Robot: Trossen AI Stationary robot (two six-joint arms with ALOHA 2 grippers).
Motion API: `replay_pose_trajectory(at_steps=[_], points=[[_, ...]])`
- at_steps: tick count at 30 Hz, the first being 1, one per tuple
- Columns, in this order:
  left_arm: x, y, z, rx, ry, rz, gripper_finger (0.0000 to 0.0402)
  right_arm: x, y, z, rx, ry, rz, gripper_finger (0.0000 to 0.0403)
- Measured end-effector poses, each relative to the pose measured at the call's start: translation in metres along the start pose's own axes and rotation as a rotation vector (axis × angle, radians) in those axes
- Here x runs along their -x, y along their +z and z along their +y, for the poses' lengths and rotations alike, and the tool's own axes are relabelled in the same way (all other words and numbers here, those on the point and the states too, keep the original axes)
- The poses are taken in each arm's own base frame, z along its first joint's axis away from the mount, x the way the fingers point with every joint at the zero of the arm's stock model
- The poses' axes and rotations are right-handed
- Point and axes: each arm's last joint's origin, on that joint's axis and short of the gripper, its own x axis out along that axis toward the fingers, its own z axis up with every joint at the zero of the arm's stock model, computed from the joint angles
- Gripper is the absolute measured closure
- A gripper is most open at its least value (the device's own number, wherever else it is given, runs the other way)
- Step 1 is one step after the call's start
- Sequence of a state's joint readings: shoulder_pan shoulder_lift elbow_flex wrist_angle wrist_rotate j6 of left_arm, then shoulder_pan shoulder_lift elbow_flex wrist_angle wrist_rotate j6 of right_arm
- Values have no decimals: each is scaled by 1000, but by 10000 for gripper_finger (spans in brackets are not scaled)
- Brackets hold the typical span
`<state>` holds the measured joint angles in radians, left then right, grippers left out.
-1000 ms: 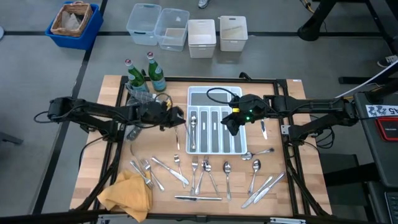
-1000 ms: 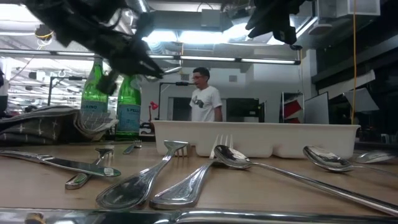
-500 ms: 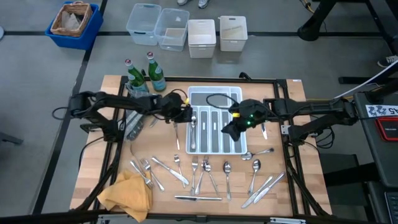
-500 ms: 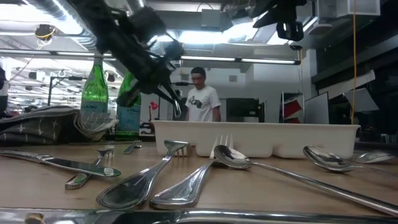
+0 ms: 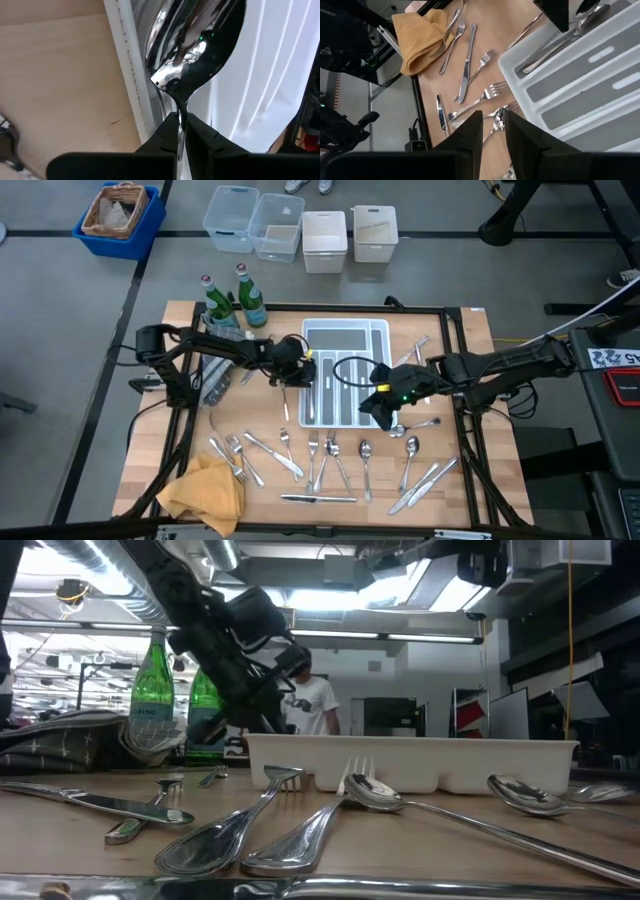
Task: Sort silverware
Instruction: Put the silver spoon into the silverware tray
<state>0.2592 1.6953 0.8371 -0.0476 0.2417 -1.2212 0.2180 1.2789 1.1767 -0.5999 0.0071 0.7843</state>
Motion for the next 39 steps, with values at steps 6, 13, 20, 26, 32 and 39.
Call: replay_pose_trajectory(at_steps=[6,13,20,26,32,39], points=[[-1,2,-1,-79,-23,-17,393,0,-2,2,8,-6,-6,320],[-1,3,-2,-129,-37,-39,354,0,-4,4,-62,-1,-1,320],[-1,5,-2,-27,-48,-42,317,1,-14,14,-37,19,19,320],[1,9,-8,-46,-138,-31,320,2,-24,22,-109,14,14,320],[7,9,-23,-133,-299,7,324,-9,-38,31,-273,-44,-16,320],[25,5,-36,-311,-407,19,321,-49,-65,39,-487,-144,63,320]])
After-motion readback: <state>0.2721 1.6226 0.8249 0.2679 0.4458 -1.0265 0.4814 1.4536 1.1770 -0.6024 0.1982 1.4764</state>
